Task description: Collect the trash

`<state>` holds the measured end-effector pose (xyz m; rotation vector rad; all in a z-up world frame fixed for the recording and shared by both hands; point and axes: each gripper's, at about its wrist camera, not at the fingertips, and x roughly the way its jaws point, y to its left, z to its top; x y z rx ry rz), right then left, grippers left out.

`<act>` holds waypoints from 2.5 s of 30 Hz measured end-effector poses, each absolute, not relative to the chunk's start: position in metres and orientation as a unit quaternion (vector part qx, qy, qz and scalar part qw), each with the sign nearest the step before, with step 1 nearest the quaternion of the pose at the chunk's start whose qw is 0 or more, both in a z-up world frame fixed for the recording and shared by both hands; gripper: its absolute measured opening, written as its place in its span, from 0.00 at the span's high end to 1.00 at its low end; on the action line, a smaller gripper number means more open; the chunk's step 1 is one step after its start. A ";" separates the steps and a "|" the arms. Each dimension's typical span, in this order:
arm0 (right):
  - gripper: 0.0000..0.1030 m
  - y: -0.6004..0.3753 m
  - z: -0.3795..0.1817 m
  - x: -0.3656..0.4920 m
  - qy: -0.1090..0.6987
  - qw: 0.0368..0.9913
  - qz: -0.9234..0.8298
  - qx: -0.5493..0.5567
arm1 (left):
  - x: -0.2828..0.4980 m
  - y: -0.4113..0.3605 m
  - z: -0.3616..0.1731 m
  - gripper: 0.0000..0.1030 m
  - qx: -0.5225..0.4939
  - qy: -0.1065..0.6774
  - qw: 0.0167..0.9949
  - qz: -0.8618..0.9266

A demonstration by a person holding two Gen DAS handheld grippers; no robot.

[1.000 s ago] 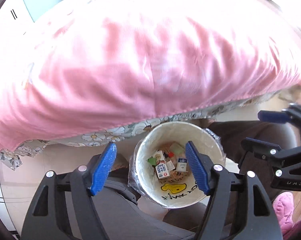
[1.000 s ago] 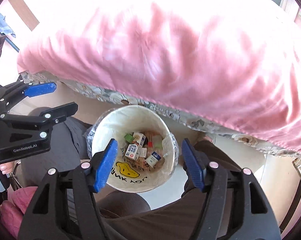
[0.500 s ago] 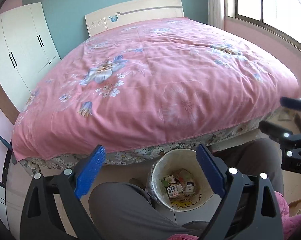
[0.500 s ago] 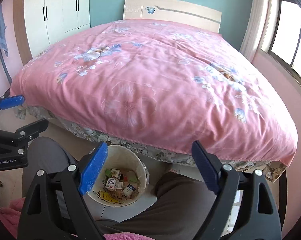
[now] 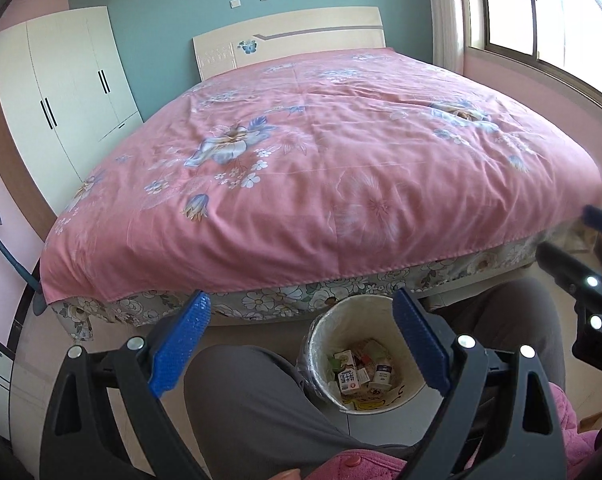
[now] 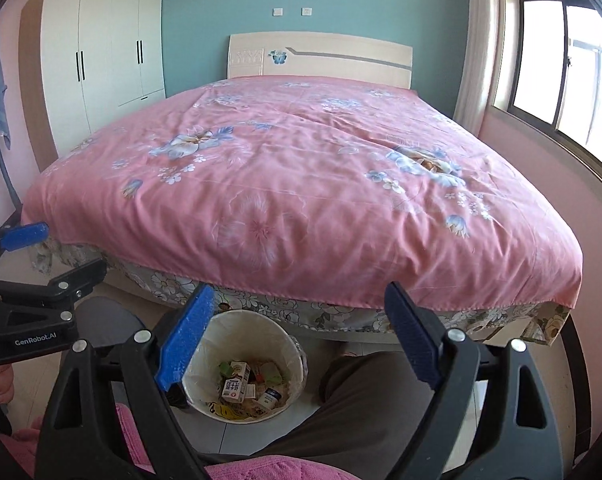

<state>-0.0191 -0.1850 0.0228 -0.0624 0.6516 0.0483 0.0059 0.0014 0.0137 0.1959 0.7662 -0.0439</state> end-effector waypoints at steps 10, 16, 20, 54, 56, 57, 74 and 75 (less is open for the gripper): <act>0.17 -0.180 0.028 -0.024 0.316 0.948 0.012 -0.041 | 0.000 0.000 0.018 0.09 0.091 0.363 0.927 -0.023; 0.17 -0.180 0.028 -0.024 0.316 0.948 0.011 -0.041 | -0.002 -0.003 0.019 0.09 0.096 0.359 0.928 -0.027; 0.17 -0.181 0.028 -0.024 0.316 0.948 0.011 -0.041 | -0.002 -0.002 0.019 0.09 0.096 0.359 0.928 -0.028; 0.17 -0.182 0.022 -0.025 0.323 0.945 0.015 -0.039 | -0.002 -0.005 0.017 0.09 0.094 0.364 0.926 -0.030; 0.17 -0.182 0.022 -0.025 0.323 0.945 0.015 -0.039 | -0.004 -0.006 0.016 0.09 0.093 0.365 0.926 -0.030; 0.17 -0.182 0.022 -0.025 0.323 0.945 0.015 -0.039 | -0.004 -0.006 0.015 0.09 0.093 0.365 0.926 -0.030; 0.17 -0.183 0.015 -0.026 0.328 0.943 0.019 -0.040 | -0.005 -0.008 0.007 0.09 0.090 0.373 0.923 -0.032; 0.17 -0.183 0.014 -0.026 0.329 0.943 0.020 -0.040 | -0.005 -0.008 0.007 0.09 0.090 0.373 0.923 -0.032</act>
